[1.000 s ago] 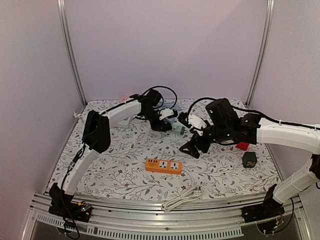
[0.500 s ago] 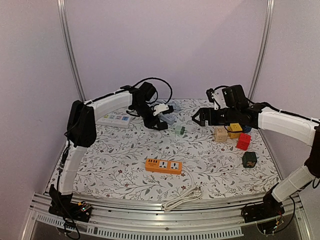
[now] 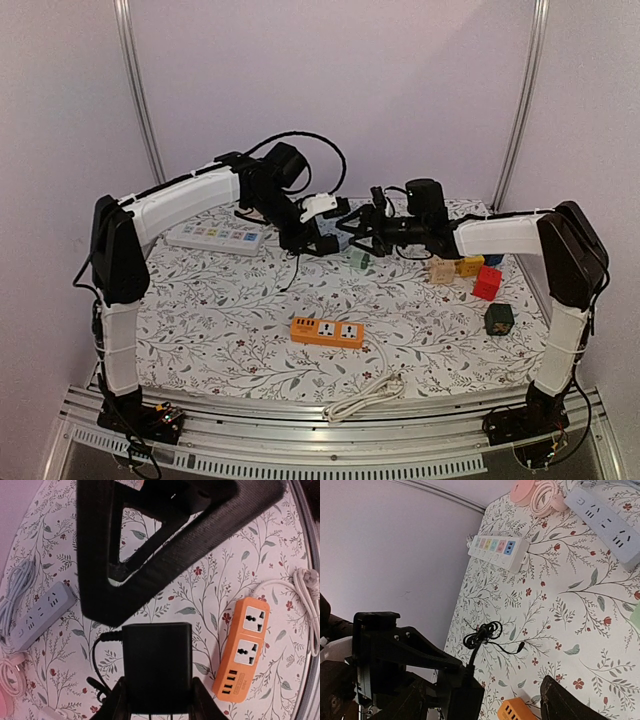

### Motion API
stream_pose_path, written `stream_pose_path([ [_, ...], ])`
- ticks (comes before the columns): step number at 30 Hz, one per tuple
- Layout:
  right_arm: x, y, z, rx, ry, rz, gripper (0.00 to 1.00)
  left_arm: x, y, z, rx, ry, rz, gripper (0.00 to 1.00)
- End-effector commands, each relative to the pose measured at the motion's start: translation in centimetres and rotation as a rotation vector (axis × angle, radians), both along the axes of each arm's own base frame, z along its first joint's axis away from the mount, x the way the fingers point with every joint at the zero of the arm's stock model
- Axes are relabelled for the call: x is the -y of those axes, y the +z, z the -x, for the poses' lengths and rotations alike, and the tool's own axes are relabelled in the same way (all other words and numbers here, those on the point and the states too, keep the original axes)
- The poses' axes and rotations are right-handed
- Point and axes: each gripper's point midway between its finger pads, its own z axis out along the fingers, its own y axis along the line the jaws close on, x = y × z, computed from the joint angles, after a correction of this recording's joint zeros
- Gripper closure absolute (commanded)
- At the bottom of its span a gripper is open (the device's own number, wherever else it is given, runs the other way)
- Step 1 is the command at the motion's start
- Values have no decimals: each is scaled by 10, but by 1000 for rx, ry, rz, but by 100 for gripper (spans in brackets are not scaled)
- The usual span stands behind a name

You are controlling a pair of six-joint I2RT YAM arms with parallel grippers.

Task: Insert the plug
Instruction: Pick up the plug from the center of the board.

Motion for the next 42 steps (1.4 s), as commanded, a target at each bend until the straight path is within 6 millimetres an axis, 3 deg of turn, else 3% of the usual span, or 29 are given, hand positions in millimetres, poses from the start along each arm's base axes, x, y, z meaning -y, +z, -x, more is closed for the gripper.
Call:
stream_pose_path([
  [1,-28,31,12,21,109,-151,24,1,-3,9,-10,-12,-13,100],
  [8,-32,1,18,-77,110,-131,25,7,5,5,23,-17,-5,100],
  [10,-39,-1,26,-90,149,-137,29,7,6,4,29,-17,-7,100],
  [15,-53,4,42,-85,232,-153,50,7,4,1,37,-11,-11,100],
  [19,-55,12,45,-72,253,-175,75,7,3,2,39,-13,-13,100],
  [22,-54,20,46,-53,255,-186,100,7,3,4,35,-20,-12,100],
  [23,-53,20,46,-46,251,-184,100,5,3,7,26,-28,-16,100],
  [24,-51,23,46,-32,248,-182,100,3,1,12,8,-43,-26,96],
  [26,-42,22,44,-27,232,-162,100,-4,4,24,-30,-70,-53,15],
  [27,-35,20,42,-34,211,-138,100,-10,5,29,-47,-76,-67,2],
  [30,-2,2,36,-36,129,65,100,-33,12,36,-57,-84,-76,1],
  [33,43,-4,41,121,98,443,100,-58,17,35,-54,-51,-81,1],
  [35,60,-7,47,234,145,568,100,-74,11,36,-86,-17,-83,1],
  [38,74,-16,65,318,229,676,100,-91,-11,41,-133,28,-113,1],
  [42,68,-34,100,448,445,843,100,-99,-49,53,-202,59,-150,1],
])
